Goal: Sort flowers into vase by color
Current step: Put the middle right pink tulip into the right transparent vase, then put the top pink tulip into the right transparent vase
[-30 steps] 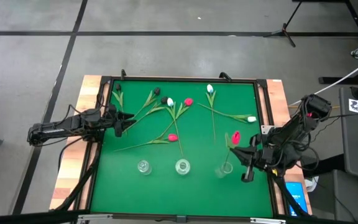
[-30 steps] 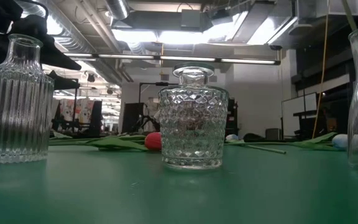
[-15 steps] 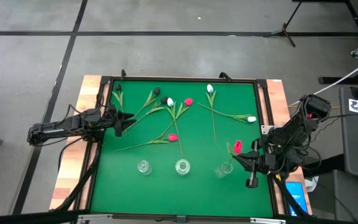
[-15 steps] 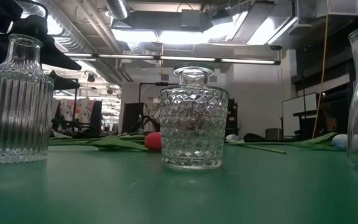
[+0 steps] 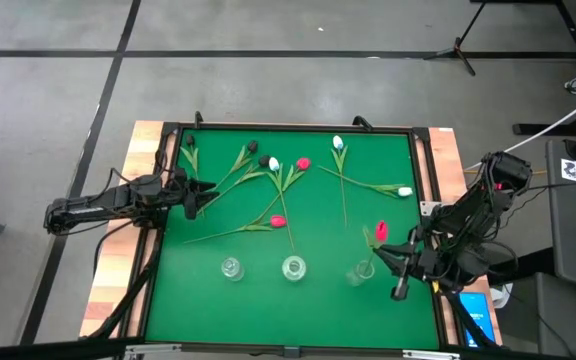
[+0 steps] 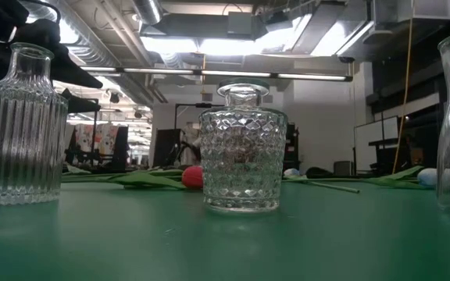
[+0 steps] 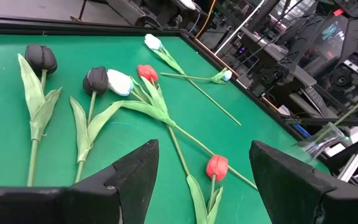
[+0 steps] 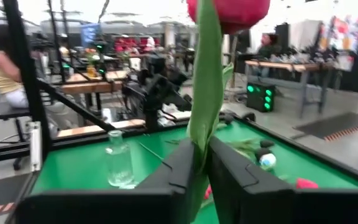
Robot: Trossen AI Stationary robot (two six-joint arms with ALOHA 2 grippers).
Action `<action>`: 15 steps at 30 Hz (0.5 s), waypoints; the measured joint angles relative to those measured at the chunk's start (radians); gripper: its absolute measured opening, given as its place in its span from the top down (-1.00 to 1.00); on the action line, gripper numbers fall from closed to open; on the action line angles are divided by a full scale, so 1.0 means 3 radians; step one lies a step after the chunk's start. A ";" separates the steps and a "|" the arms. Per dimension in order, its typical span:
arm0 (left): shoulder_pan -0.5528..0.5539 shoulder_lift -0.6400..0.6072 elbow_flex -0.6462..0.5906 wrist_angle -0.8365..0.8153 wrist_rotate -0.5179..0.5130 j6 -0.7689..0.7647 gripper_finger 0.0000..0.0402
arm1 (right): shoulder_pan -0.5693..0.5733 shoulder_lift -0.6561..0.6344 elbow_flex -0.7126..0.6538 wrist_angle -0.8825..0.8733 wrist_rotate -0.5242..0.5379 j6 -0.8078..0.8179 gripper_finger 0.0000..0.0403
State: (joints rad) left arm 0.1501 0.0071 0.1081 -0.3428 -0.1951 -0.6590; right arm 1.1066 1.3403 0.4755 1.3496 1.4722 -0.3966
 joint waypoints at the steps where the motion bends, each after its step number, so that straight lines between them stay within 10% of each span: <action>1: 0.0000 0.0000 0.0000 0.0001 -0.0001 -0.0001 -0.23 | 0.0000 0.0000 0.0000 0.0003 0.0043 0.0024 0.70; 15: 0.0000 0.0001 0.0000 0.0000 -0.0005 0.0000 -0.23 | -0.0002 -0.0006 0.0054 0.0211 -0.0081 -0.0033 0.17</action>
State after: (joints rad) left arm 0.1502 0.0073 0.1081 -0.3428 -0.1968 -0.6590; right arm 1.1061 1.3384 0.4918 1.4129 1.4480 -0.4065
